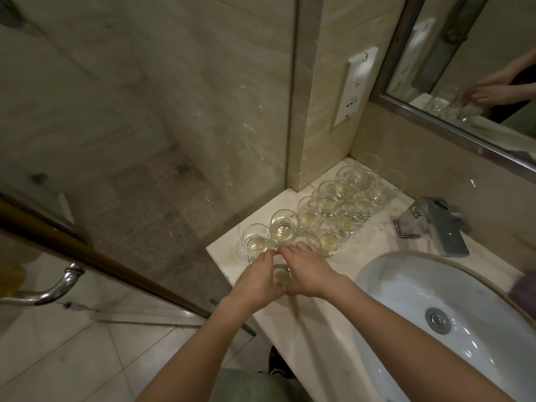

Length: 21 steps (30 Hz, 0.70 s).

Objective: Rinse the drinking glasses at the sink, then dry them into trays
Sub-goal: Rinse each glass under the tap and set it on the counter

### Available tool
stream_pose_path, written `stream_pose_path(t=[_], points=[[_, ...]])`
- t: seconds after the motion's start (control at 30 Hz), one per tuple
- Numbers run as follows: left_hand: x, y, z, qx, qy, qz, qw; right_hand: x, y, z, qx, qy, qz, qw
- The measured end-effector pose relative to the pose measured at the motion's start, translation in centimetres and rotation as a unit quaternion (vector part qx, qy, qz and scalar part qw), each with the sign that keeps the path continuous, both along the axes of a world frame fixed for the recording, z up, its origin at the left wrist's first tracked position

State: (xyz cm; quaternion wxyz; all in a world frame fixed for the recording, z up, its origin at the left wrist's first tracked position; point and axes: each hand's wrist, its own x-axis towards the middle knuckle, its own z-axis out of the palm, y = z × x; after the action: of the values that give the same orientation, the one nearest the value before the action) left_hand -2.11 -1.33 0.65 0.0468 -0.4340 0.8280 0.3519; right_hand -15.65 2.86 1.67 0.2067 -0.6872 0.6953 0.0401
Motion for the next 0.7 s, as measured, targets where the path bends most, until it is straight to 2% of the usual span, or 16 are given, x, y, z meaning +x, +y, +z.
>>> stream_pose_path(t=[0.13,0.3,0.53,0.7], points=[[0.2,0.5,2.6,-0.020,0.010,-0.034,0.999,-0.6,1.6,2.5,-0.008,-0.049,-0.007,0.999],[-1.3,1.5,6.3,-0.016,0.061,-0.082,0.995,-2.7,5.4,6.2,-0.013,-0.189,-0.101,0.977],[-8.3,3.6,5.3,0.124,0.142,-0.168,0.968,-7.2,11.6,6.5,-0.041,-0.181,-0.240,0.953],[-14.0,5.9,1.8,0.167,0.136,-0.215,0.953,-10.3,15.6,4.2,-0.053,-0.207,-0.369,0.905]])
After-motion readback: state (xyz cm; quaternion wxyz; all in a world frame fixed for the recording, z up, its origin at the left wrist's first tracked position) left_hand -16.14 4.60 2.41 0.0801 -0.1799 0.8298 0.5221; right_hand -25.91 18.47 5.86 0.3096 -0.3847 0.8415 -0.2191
